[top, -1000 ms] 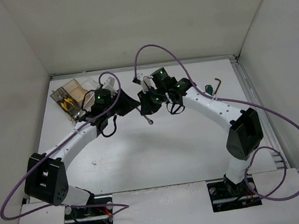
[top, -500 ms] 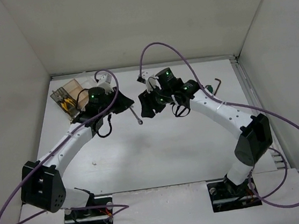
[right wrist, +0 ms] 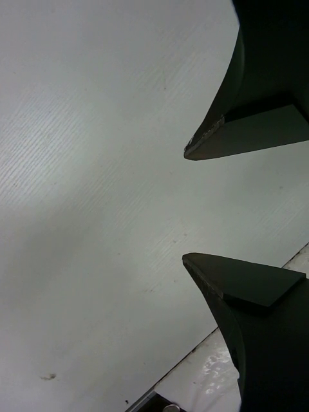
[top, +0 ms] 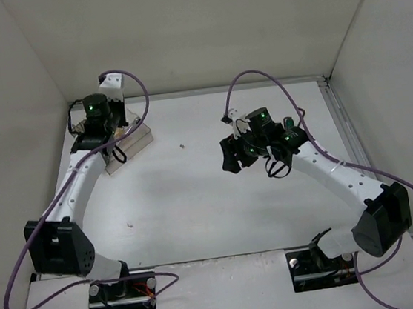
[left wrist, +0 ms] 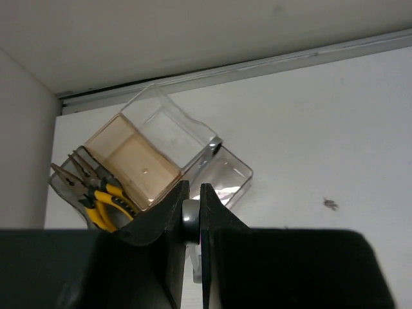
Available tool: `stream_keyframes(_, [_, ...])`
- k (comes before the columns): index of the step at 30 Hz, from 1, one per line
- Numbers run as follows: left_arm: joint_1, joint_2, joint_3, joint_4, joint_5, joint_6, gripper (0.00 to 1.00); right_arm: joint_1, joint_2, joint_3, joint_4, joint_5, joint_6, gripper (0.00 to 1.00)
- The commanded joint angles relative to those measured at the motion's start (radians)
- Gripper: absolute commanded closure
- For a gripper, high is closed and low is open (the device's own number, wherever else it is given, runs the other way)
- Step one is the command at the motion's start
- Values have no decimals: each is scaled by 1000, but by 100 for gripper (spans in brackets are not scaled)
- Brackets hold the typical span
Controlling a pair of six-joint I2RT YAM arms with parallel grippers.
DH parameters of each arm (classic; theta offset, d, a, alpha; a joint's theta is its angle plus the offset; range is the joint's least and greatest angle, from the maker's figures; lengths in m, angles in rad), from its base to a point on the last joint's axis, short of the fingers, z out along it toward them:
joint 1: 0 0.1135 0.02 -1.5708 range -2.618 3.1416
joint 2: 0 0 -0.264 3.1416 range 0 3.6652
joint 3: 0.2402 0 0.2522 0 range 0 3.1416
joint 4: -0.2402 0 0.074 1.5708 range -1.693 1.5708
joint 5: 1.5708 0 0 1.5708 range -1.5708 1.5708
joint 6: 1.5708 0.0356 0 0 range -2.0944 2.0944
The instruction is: Sort the tools into containers
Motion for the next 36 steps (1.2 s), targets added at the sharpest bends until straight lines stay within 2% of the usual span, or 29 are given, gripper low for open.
stream_keyframes(1, [38, 112, 72, 49, -96, 165, 100, -12, -73, -29, 46, 21, 22, 43])
stream_keyframes(6, [81, 280, 166, 50, -88, 182, 100, -20, -113, -75, 44, 37, 25, 42])
stream_keyframes(12, [112, 407, 247, 43, -105, 219, 100, -23, -154, -124, 46, 83, 14, 40])
stream_keyframes(16, [121, 465, 307, -6, -71, 239, 100, -27, -170, -134, 44, 121, 17, 36])
stream_keyframes(25, [130, 525, 321, -144, 4, 297, 97, -46, -144, -129, 48, 176, 51, 35])
stream_keyframes(27, [130, 527, 310, -157, 13, 302, 93, -47, -136, -126, 44, 175, 62, 35])
stream_keyframes(28, [130, 524, 304, -157, 13, 309, 87, -49, -134, -126, 44, 176, 66, 34])
stream_keyframes(31, [130, 513, 287, -152, 1, 303, 82, -50, -141, -124, 46, 202, 83, 34])
stream_keyframes(36, [130, 463, 271, -138, 10, 262, 64, -50, -145, -109, 46, 264, 121, 33])
